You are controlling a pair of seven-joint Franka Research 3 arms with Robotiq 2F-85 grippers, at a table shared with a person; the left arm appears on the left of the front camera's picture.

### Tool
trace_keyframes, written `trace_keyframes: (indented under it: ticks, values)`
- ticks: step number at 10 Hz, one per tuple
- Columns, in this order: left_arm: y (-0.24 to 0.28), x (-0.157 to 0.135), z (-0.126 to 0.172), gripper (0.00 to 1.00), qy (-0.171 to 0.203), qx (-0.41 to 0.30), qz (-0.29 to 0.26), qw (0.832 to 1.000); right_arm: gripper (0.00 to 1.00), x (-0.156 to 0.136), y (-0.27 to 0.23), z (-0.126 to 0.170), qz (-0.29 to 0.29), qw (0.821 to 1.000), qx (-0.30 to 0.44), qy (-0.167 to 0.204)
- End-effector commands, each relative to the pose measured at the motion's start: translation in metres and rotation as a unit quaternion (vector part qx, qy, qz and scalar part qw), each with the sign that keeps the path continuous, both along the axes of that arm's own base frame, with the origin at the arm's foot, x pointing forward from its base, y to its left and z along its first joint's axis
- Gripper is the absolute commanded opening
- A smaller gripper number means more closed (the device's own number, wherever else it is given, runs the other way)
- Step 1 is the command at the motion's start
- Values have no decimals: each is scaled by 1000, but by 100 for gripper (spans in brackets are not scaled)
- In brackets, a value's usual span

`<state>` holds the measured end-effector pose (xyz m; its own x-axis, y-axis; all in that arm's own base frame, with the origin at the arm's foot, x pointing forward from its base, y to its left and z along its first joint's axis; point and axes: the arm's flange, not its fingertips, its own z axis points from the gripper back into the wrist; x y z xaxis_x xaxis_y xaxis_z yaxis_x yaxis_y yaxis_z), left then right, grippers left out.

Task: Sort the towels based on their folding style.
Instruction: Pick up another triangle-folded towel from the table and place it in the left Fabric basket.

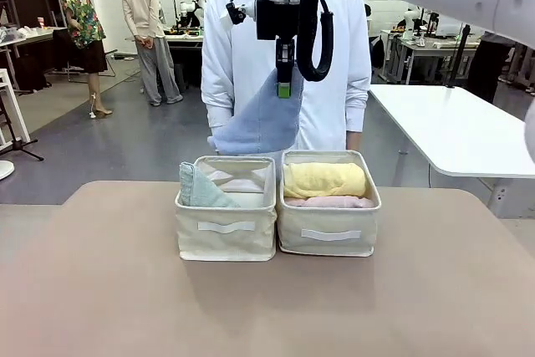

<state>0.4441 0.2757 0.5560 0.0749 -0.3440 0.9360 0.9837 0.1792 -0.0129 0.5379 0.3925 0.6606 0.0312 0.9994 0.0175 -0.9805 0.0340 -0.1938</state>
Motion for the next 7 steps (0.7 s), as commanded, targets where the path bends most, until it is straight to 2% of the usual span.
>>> trace_keyframes:
  ticks: [1, 2, 4, 6, 7]
  values:
    - [-1, -3, 1, 100, 3, 7, 1, 1000, 18, 29, 14, -2, -26, 999, 28, -7]
    - [-1, -3, 1, 100, 3, 7, 1, 1000, 18, 35, 14, -15, -24, 999, 35, -1]
    - [-1, -3, 1, 100, 3, 7, 1, 1000, 18, 40, 16, -37, -33, 998, 47, -22]
    - [-1, -3, 1, 100, 3, 7, 1, 1000, 18, 44, 17, -55, -28, 997, 79, 3]
    - [-1, -3, 1, 100, 3, 7, 1, 1000, 18, 41, 15, -57, -30, 997, 70, 13]
